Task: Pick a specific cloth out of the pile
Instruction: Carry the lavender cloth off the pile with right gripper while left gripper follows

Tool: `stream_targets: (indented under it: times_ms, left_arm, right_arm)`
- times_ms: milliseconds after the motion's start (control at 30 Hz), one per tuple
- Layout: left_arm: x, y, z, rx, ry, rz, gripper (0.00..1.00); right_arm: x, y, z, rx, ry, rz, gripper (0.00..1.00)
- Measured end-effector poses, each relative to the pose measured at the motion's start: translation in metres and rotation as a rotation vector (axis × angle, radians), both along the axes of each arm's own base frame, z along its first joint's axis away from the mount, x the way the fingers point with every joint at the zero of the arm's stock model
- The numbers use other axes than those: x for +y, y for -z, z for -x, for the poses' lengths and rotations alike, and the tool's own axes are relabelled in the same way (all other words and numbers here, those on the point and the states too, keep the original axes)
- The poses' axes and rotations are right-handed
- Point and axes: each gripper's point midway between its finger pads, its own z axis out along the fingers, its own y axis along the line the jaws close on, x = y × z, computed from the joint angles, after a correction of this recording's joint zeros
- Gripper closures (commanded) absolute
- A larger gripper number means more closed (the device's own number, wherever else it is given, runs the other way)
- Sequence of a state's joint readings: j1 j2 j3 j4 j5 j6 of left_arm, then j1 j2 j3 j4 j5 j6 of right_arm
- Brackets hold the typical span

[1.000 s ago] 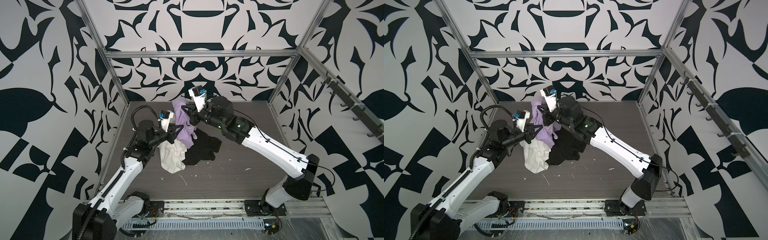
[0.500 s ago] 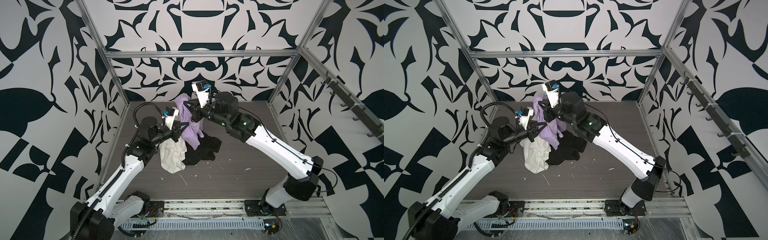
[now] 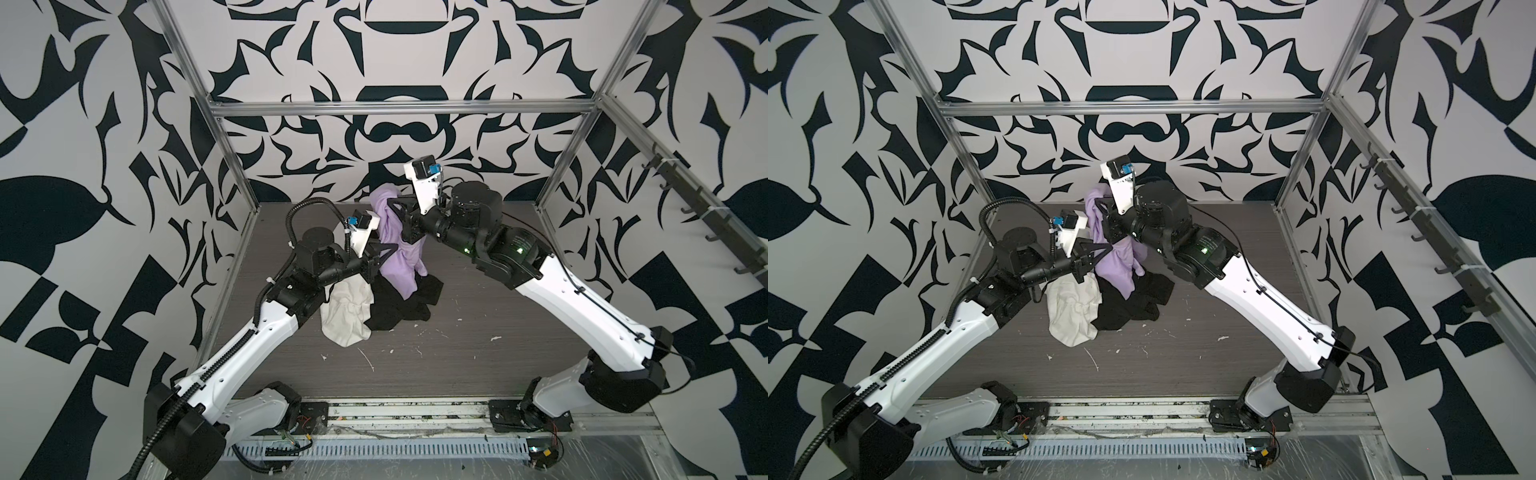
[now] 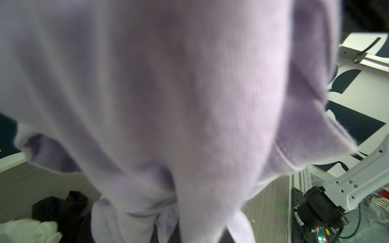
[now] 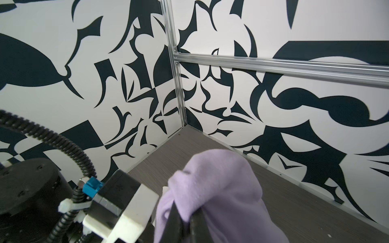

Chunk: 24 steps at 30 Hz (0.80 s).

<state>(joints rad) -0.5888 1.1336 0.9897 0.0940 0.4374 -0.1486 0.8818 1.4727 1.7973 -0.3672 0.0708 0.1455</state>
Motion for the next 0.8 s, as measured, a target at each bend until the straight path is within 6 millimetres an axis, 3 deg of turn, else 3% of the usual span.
stream_targets:
  times_ms: [800]
  left_arm:
    - [-0.083,0.012,0.022,-0.002,0.149,-0.026,1.00]
  right_arm:
    - [-0.070,0.014,0.021,-0.023,0.158,0.094,1.00]
